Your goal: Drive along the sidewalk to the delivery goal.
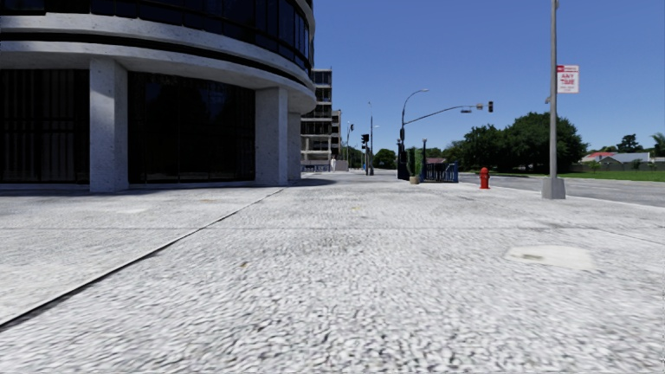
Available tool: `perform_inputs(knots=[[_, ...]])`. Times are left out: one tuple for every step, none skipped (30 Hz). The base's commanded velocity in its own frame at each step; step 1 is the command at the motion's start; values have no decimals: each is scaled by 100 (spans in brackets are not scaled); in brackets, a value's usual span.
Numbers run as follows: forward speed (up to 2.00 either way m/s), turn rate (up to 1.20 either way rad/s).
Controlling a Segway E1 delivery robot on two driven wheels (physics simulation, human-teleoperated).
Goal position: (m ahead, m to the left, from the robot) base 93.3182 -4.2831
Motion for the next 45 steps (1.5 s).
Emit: perform_inputs(knots=[[150,0],[150,0],[150,0],[200,0],[200,0],[200,0],[200,0],[200,0],[200,0],[200,0],[200,0],[200,0],[200,0],[200,0],[200,-3],[200,-4],[200,-4],[200,-4],[200,-6],[200,-11],[200,-16],[200,-16],[200,-17],[200,-17],[200,-19],[200,-22],[200,-22],[200,-24],[200,-25],[200,-25],[200,-26],[200,-23],[200,-23],[200,-8],[200,0],[200,0],[200,0],[200,0],[200,0],[200,0],[200,0],[200,0],[200,0],[200,0],[200,0]])
